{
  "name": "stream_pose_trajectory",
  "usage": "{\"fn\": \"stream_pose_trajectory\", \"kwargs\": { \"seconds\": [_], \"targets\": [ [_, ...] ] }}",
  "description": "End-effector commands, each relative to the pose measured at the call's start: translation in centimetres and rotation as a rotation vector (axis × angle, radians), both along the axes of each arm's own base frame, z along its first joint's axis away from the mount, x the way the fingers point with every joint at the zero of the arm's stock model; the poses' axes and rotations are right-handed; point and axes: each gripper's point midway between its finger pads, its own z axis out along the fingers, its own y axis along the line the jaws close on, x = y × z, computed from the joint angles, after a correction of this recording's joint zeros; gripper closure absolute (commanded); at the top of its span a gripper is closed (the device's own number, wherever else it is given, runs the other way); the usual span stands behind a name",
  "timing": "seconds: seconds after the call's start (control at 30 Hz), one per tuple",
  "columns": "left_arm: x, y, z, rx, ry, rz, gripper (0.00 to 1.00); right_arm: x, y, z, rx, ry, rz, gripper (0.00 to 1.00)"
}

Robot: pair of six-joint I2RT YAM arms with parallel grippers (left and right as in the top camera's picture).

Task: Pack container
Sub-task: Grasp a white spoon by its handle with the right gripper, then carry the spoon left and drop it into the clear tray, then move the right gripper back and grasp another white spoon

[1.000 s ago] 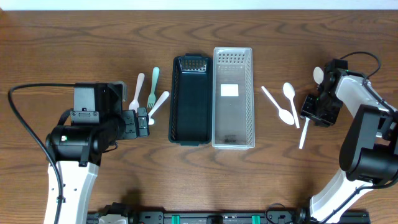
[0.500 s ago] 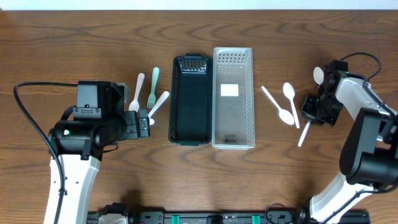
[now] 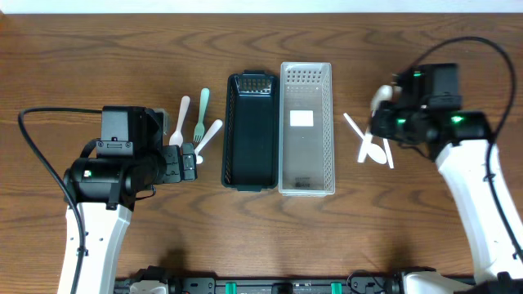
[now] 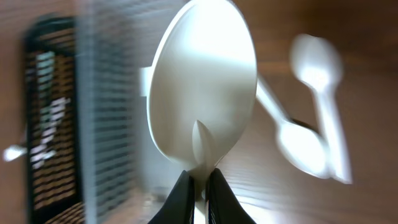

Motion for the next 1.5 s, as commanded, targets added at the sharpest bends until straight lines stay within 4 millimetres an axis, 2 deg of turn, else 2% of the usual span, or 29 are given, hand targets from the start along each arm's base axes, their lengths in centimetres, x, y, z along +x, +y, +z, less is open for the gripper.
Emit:
{"fn": "stream_pose_trajectory", "kwargs": {
  "seconds": [0.0, 0.2, 0.27, 0.33, 0.37, 0.43, 0.47, 0.53, 0.6, 0.67, 0.73, 0.83, 0.9, 0.93, 0.97, 1.07, 1.17, 1.23, 1.47],
  "targets": [
    [0.3, 0.3, 0.4, 0.02, -0.011, -0.005, 0.02, -0.1, 4.1, -0.1, 0.033, 0.0, 0.059, 0.99],
    [0.2, 0.3, 0.4, 0.02, -0.01, -0.005, 0.02, 2.5, 9.6, -2.6, 0.041, -0.044, 0.127, 0.99],
    [0.2, 0.4, 0.4, 0.02, -0.01, -0.005, 0.02, 3.1, 10.4, -4.1, 0.047, -0.018, 0.099, 0.99],
    [0.2, 0.3, 0.3, 0.02, -0.009, -0.005, 0.02, 3.5, 10.4, -6.1, 0.037, 0.027, 0.033, 0.99],
    [0.2, 0.3, 0.3, 0.02, -0.006, -0.005, 0.02, 3.9, 10.4, -7.1, 0.032, 0.043, 0.018, 0.93],
    [0.1, 0.3, 0.3, 0.02, -0.004, -0.005, 0.02, 4.1, 10.6, -8.1, 0.026, 0.055, 0.025, 0.71],
    [0.1, 0.4, 0.3, 0.02, -0.002, -0.005, 0.02, 4.1, 10.6, -8.4, 0.019, 0.057, 0.042, 0.66],
    [0.1, 0.4, 0.3, 0.02, -0.002, -0.005, 0.02, 4.2, 10.7, -7.8, 0.006, 0.028, 0.105, 0.54],
    [0.1, 0.4, 0.3, 0.02, -0.002, -0.005, 0.02, 4.4, 10.8, -5.9, 0.02, -0.022, 0.168, 0.42],
    [0.1, 0.4, 0.3, 0.02, -0.003, -0.005, 0.02, 4.7, 10.5, -3.0, 0.022, -0.094, 0.219, 0.4],
    [0.1, 0.4, 0.3, 0.02, -0.004, -0.005, 0.02, 5.1, 8.8, 0.3, -0.026, -0.186, 0.236, 0.43],
    [0.1, 0.4, 0.3, 0.02, -0.003, -0.005, 0.02, 6.0, 3.2, 4.0, -0.199, -0.304, 0.153, 0.42],
    [0.1, 0.4, 0.3, 0.02, -0.002, -0.005, 0.02, 6.6, -1.2, 5.1, -0.36, -0.345, 0.102, 0.43],
    [0.1, 0.4, 0.3, 0.02, -0.002, -0.005, 0.02, 6.7, -3.6, 5.3, -0.446, -0.346, 0.081, 0.47],
    [0.1, 0.4, 0.3, 0.02, -0.002, -0.005, 0.02, 6.9, -5.4, 5.3, -0.504, -0.339, 0.061, 0.47],
    [0.1, 0.4, 0.3, 0.02, -0.003, -0.005, 0.02, 7.4, -10.3, 3.9, -0.565, -0.29, 0.006, 0.36],
    [0.1, 0.4, 0.3, 0.02, -0.003, -0.005, 0.02, 7.9, -12.3, 1.4, -0.493, -0.231, -0.009, 0.34],
    [0.1, 0.4, 0.3, 0.02, -0.002, -0.005, 0.02, 8.3, -13.7, -1.1, -0.456, -0.176, -0.021, 0.33],
    [0.1, 0.4, 0.3, 0.02, -0.002, -0.005, 0.02, 9.5, -18.5, -9.4, -0.493, -0.032, 0.01, 0.21]
  ]
}}
